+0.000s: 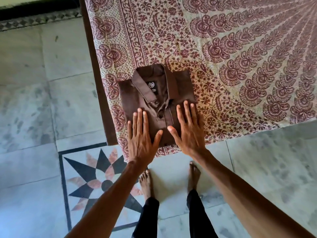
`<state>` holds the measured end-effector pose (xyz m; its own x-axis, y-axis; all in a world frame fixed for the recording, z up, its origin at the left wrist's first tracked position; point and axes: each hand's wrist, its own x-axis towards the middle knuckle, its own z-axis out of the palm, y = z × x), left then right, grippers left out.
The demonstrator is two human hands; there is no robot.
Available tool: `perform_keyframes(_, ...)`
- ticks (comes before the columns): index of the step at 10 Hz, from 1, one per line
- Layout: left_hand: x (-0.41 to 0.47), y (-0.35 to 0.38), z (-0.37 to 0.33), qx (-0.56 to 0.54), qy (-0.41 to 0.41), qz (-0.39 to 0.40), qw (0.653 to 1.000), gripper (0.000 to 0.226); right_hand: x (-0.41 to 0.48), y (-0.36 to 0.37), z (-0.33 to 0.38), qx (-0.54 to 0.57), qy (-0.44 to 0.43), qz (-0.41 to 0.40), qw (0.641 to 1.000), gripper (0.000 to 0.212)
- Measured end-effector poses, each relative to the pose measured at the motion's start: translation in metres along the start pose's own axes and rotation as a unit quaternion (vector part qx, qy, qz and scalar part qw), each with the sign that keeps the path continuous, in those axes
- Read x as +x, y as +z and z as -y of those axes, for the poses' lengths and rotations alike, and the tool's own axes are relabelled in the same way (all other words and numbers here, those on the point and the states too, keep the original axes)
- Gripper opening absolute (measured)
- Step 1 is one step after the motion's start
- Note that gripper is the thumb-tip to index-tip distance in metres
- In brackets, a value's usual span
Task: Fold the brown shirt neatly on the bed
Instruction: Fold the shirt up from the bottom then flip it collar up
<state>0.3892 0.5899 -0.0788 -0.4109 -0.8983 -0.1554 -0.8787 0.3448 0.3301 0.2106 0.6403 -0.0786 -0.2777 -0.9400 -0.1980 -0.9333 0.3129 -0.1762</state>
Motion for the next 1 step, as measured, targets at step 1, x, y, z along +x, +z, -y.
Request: perform_keyframes(1,0.0043,0.0029,0.004,0.012,-0.01,-0.01,1.0,0.08,0.0072,0.003,0.0003,0.002,0.007,0.009,1.0,0.077)
